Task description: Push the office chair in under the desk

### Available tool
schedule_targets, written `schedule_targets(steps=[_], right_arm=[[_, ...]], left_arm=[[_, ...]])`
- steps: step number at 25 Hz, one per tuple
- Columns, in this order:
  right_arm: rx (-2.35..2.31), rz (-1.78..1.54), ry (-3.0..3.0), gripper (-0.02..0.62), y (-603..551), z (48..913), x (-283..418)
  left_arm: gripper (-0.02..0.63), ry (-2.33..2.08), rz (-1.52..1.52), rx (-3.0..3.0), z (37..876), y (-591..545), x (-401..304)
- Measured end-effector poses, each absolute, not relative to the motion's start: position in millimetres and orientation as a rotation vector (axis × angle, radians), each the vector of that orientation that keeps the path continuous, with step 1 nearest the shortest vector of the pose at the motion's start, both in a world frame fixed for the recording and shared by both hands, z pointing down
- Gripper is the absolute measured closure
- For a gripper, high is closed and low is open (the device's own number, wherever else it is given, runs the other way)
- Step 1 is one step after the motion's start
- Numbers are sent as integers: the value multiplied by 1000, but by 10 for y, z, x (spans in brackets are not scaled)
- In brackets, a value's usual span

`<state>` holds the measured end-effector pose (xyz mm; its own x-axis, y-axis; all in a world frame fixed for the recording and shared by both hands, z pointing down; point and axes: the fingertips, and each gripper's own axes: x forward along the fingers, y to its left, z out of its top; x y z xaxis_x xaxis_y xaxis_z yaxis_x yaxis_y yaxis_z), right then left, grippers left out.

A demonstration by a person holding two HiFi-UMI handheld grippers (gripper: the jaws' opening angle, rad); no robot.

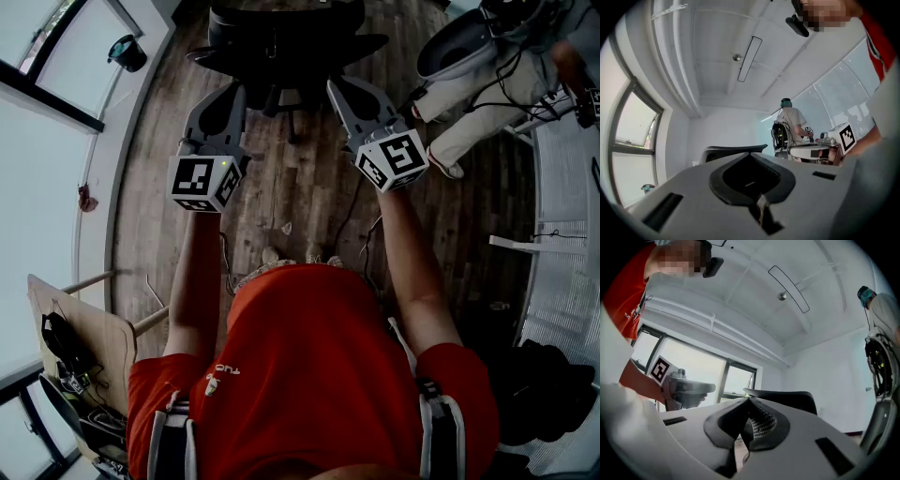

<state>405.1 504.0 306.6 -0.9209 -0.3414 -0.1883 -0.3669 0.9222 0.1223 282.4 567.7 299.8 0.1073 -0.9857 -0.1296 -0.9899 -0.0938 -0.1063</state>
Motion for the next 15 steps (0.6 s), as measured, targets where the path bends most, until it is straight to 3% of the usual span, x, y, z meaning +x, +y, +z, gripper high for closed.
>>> schedule_targets(steps=[15], right_arm=[[-498, 443, 2984, 566, 4863, 3199, 4607]], left_arm=[[594, 2023, -219, -2074, 3156, 5682, 3052]])
